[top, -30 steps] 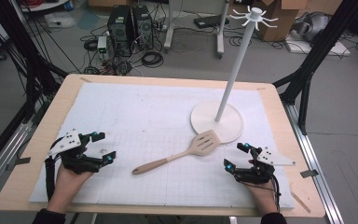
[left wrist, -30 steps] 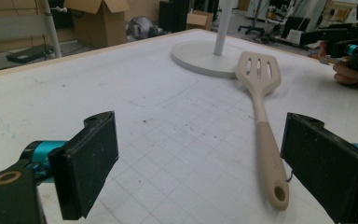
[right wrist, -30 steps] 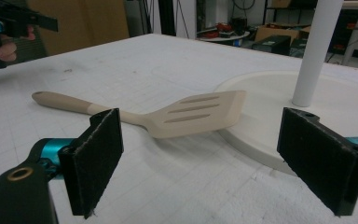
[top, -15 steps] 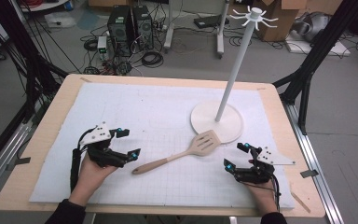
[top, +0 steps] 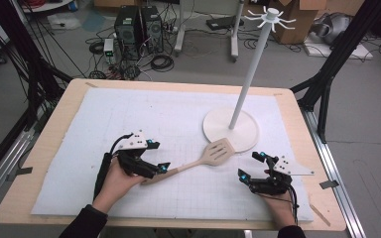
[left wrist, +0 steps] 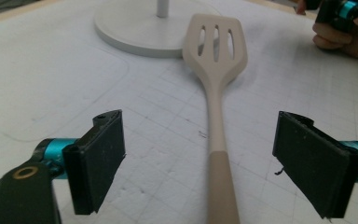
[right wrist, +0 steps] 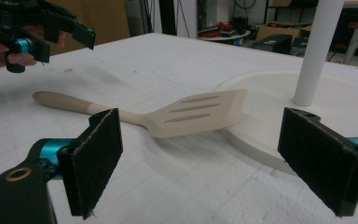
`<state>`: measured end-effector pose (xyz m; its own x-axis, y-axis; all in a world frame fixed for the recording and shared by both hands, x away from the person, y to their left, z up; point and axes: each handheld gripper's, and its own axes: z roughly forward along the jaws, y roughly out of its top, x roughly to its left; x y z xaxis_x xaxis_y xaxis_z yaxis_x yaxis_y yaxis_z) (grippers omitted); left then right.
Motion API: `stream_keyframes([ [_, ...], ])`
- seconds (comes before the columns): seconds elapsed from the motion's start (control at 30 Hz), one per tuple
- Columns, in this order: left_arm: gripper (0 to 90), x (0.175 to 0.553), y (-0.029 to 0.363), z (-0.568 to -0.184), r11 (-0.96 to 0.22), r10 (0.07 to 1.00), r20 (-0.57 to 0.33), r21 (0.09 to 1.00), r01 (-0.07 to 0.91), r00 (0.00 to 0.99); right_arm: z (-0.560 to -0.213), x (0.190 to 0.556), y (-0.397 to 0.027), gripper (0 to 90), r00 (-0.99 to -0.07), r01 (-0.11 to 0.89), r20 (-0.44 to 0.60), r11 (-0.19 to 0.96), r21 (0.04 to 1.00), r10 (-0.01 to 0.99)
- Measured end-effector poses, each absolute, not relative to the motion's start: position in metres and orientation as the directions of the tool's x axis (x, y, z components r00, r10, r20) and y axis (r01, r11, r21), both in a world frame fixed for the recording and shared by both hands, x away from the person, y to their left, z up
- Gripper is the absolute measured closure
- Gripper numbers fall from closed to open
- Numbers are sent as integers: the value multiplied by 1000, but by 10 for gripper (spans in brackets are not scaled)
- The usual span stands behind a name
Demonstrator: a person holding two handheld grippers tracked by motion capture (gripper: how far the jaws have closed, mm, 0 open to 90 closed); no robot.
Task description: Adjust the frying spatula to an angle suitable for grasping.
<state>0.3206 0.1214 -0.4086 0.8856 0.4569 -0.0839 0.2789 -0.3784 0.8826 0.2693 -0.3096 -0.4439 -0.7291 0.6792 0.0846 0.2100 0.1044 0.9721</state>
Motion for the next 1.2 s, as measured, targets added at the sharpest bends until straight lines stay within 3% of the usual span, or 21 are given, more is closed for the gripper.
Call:
stream_keyframes([
  [0.83, 501, 333, 57, -432, -588, 463, -94, 711, 385, 881, -444, 270, -309, 129, -732, 211, 82, 110, 971, 677],
  [1.2, 697, 325, 44, -428, -673, 486, 0, 638, 374, 874, -444, 270, -309, 130, -736, 209, 82, 111, 972, 673],
])
